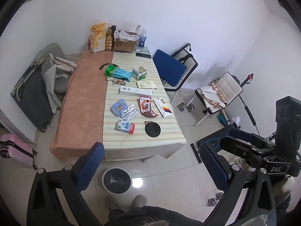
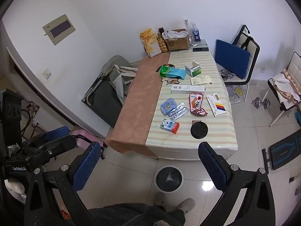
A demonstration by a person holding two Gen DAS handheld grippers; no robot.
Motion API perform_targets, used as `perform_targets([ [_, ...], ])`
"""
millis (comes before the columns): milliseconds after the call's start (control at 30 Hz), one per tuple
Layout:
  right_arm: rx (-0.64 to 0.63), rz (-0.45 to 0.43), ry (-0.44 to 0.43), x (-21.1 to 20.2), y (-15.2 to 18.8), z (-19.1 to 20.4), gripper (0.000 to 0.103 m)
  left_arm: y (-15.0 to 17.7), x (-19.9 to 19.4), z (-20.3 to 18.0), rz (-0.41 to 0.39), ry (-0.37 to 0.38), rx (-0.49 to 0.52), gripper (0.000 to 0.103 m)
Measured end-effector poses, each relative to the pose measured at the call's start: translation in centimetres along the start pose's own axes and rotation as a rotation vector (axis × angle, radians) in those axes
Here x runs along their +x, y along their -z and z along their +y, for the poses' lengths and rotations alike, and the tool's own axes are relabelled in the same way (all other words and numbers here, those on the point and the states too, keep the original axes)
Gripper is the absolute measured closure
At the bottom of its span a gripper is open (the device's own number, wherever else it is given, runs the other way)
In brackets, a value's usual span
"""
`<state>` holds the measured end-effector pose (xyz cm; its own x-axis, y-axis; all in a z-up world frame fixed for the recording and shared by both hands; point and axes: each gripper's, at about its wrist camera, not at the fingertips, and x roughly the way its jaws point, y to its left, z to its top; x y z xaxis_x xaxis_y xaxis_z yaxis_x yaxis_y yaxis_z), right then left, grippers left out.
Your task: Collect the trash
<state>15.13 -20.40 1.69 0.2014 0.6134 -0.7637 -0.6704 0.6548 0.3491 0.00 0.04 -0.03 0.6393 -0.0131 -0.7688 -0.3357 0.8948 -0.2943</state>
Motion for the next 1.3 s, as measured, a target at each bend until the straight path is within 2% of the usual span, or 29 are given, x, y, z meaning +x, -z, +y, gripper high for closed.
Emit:
perform_targets([
  [433, -0.002, -0.002, -0.009, -0.4, 0.2, -0.2, 0.0, -0.1, 0.0, 0.1, -0.008, 0.008, 0.001, 0.0],
  [767, 0.002, -0.008, -0.032, -0.8, 0.2, 0.0, 0.0, -2.0, 0.3, -2.3, -0.013, 0.015, 0.003, 0.0],
  [833, 0.003, -0.008, -0.036, -0.7, 0.2, 0.0, 0.0, -1.3, -1.1, -1.5, -0.019, 0.021, 0.001, 0.0],
  [1300, -0.004, -0.013, -0.054, -0.7, 0.4, 0.5, 0.0, -1.3, -1.2, -1.6, -0.028, 0.023, 0.001, 0.0],
])
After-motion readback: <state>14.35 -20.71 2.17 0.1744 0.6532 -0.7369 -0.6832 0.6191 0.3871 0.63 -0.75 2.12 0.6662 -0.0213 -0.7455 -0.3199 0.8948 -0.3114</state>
